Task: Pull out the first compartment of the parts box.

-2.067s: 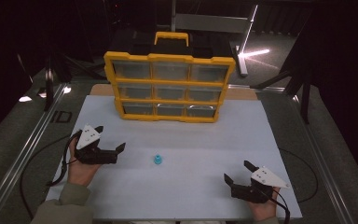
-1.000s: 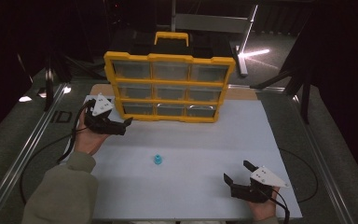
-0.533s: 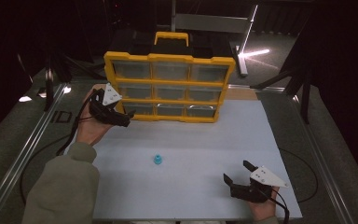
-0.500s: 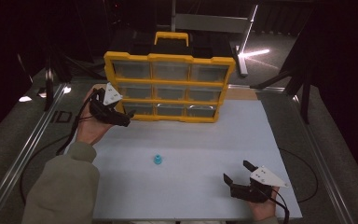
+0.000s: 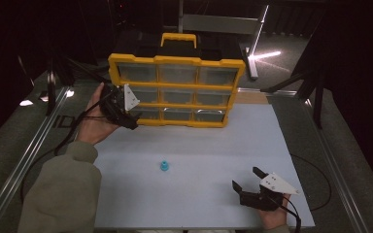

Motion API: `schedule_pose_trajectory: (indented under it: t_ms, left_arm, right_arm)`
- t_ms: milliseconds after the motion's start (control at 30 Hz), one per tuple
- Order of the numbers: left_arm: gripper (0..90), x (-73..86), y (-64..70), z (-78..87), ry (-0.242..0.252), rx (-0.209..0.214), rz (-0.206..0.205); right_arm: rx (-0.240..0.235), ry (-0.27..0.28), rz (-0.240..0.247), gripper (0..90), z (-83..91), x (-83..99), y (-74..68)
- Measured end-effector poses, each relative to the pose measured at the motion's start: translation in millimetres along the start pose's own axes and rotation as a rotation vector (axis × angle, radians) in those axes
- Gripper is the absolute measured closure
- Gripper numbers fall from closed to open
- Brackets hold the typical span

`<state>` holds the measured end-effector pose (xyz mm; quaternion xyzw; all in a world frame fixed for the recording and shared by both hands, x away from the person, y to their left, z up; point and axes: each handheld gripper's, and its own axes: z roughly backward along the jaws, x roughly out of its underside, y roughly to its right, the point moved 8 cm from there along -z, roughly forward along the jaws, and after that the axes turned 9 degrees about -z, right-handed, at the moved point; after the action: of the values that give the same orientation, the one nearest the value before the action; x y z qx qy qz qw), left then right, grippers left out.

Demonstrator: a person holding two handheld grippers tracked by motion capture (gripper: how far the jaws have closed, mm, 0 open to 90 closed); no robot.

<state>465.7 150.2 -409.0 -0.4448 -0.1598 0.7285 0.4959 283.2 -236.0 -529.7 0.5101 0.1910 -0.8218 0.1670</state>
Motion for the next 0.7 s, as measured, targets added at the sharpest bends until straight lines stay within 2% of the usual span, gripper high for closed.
schedule_pose_trajectory:
  t_ms: [167, 433, 533, 633, 700]
  left_arm:
    - [0.2, -4.0, -6.6, 2.1, -0.02, -0.049, -0.063]
    - [0.2, -8.7, -9.6, 2.1, -0.057, -0.131, -0.193]
    - [0.2, -11.9, -10.1, 2.6, -0.07, -0.167, -0.253]
    - [0.2, -14.1, -10.1, 2.3, -0.07, -0.182, -0.273]
    - [0.2, -16.4, -11.8, 2.7, -0.079, -0.203, -0.304]
  right_arm:
    - [-0.002, 0.0, 0.0, 9.5, -0.3, 0.1, -0.2]
    - [-0.003, 0.001, 0.0, 9.5, -0.4, 0.0, -0.5]
    - [-0.001, 0.0, -0.001, 9.5, -0.4, 0.1, -0.1]
    - [-0.002, 0.001, -0.001, 9.5, -0.6, 0.1, -0.2]
    - [-0.003, 0.001, -0.001, 9.5, -0.6, 0.2, -0.4]
